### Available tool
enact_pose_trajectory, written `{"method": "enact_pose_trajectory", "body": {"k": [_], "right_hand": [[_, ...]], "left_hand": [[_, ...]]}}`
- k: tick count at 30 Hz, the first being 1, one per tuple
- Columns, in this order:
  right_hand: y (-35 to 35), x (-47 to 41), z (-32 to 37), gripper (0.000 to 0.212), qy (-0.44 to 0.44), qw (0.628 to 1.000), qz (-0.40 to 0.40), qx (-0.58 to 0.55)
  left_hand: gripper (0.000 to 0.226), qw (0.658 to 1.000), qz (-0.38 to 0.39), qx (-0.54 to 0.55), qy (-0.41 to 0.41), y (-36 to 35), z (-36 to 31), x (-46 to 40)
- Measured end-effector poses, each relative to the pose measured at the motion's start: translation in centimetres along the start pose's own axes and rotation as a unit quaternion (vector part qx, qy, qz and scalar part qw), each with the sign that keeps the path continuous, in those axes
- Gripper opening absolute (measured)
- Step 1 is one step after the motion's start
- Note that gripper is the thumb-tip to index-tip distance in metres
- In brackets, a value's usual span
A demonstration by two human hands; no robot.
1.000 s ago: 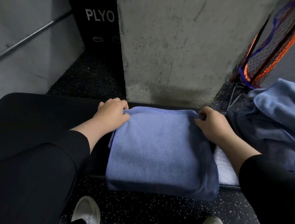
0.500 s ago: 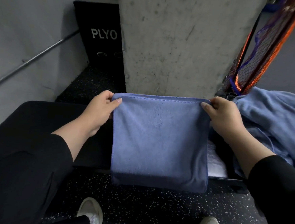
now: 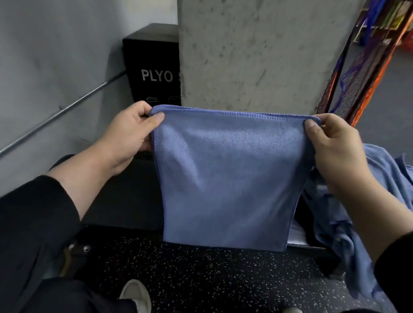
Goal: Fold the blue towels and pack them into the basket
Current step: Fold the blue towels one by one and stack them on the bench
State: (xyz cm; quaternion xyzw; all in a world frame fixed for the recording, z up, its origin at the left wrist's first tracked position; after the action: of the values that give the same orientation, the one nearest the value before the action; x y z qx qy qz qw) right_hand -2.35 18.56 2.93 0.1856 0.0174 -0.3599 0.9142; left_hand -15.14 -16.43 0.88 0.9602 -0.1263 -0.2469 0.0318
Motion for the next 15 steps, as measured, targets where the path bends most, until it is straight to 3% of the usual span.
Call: {"method": "enact_pose_trajectory", "body": {"k": [9,15], "right_hand": [[0.2,-1.6,1.5,0.018,-0.009,0.998,0.037,-0.055],[-5.7,-9.3,-0.1,0.019,-0.027,0.998,0.015,0.060]], "left_hand": [[0.022,0.992,0.047,0.105,0.055,0.0,-0.4,-2.0],[0.009,0.993,-0.027,-0.018,0.110,0.2,6.6,-8.0]]}}
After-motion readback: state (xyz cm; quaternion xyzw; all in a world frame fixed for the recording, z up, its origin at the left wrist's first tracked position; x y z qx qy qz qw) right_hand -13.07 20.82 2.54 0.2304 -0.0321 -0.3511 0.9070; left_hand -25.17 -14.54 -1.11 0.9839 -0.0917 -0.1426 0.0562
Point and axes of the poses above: each hand's wrist, its own x-axis away from the middle knuckle, its own y-axis out of the back of the hand, z = x × y, the point moved 7 cm from there along -x, towards the middle knuckle, and after that the axes turned 15 degrees about -y, right-handed, at the moved point
